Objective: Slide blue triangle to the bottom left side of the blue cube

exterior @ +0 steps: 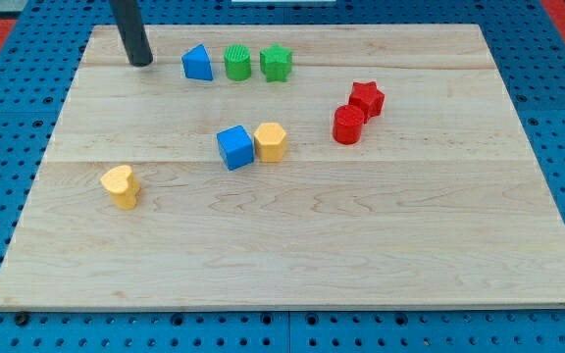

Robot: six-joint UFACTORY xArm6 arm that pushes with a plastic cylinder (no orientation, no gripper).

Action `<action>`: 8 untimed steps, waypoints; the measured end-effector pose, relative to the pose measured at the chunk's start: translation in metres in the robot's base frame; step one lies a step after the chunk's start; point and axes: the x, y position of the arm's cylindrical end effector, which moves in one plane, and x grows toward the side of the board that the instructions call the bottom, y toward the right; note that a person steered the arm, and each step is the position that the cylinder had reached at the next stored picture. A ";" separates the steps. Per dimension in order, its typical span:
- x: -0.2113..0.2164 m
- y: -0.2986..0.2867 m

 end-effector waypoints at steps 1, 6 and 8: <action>-0.015 0.034; 0.117 0.071; 0.188 0.092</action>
